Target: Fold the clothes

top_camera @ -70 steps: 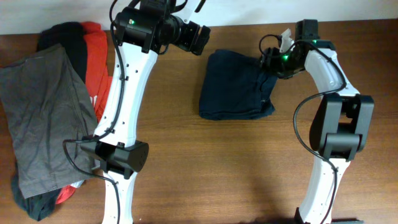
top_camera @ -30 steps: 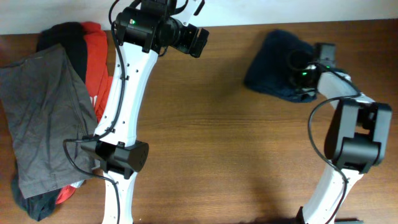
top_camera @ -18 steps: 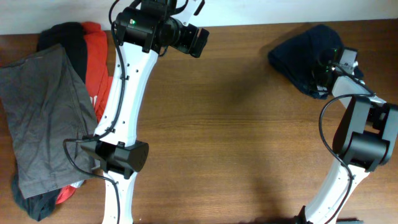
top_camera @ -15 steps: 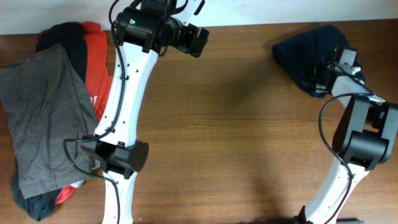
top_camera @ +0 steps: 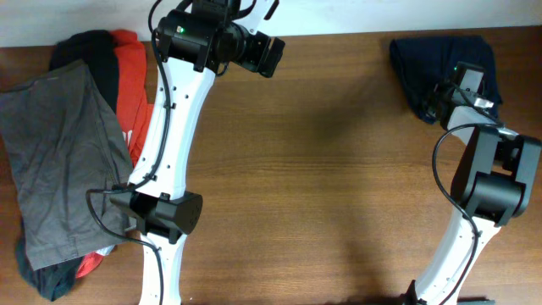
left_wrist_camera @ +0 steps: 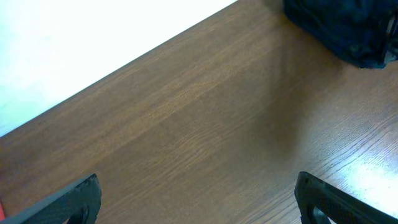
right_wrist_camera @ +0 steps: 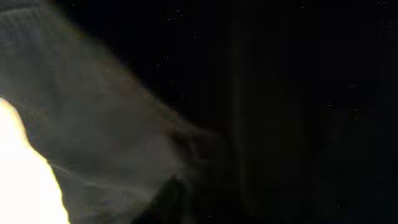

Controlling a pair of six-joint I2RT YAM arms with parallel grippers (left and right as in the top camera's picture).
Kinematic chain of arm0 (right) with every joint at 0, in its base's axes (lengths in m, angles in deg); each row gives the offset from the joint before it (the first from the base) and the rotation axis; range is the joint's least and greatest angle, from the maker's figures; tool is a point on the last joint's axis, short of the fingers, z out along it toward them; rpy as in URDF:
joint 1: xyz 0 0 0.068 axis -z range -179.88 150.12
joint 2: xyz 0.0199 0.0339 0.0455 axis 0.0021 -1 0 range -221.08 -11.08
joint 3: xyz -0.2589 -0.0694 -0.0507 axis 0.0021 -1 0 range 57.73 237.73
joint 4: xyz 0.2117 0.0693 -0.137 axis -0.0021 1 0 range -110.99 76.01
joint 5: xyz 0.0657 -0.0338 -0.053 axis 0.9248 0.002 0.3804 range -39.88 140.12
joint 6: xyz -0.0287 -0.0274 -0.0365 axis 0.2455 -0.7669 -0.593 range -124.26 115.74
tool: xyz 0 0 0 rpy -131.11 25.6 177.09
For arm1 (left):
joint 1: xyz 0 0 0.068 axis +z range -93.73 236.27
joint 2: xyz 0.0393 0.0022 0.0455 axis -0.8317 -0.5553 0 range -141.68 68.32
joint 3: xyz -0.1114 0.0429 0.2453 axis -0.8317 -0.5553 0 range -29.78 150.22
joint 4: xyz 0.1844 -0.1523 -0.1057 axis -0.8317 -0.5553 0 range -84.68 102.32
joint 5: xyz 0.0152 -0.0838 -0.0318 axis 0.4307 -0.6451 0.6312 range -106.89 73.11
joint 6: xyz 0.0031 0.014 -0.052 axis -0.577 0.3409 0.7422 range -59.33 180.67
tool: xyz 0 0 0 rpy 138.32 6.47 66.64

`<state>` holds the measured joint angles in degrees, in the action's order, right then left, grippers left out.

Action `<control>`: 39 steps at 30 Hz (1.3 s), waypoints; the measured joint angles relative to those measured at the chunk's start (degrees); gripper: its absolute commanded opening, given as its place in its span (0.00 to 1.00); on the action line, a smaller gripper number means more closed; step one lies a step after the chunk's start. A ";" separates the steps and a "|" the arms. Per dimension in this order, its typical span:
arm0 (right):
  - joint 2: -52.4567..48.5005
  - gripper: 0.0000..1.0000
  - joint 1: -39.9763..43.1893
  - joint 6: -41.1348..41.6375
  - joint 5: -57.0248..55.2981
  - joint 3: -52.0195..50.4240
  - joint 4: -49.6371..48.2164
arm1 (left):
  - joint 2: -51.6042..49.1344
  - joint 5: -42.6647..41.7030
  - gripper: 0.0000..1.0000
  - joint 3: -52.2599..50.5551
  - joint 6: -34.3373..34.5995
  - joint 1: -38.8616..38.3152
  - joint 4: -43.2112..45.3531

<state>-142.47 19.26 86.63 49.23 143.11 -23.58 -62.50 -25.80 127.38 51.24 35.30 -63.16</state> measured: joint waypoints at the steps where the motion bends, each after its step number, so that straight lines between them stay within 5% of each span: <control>1: -0.09 0.99 0.02 -1.95 -0.13 0.13 -1.18 | 0.00 0.00 0.99 0.00 -0.02 -0.02 0.11; 11: 5.75 0.99 0.28 -24.52 -0.92 -1.49 -3.26 | 0.00 0.00 0.99 0.00 -0.02 -0.02 0.28; 18: 25.97 0.99 -0.55 -40.35 -0.61 -2.03 -1.79 | 0.00 0.70 0.99 0.00 0.00 -0.02 0.57; 25: 44.11 0.99 -8.22 -63.36 20.79 -1.51 -0.22 | 0.00 6.67 0.99 0.00 -0.02 0.33 4.33; 32: 44.65 0.99 -18.97 -70.79 40.46 -1.51 9.44 | 0.00 8.33 0.99 0.00 -0.02 4.33 6.58; 39: 42.91 0.99 -29.16 -71.91 45.29 -1.62 17.51 | 0.00 10.82 0.99 0.00 -0.02 11.52 7.39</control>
<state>-99.56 -9.90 14.72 94.52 141.50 -6.07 -62.50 -14.98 127.38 51.22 46.82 -55.77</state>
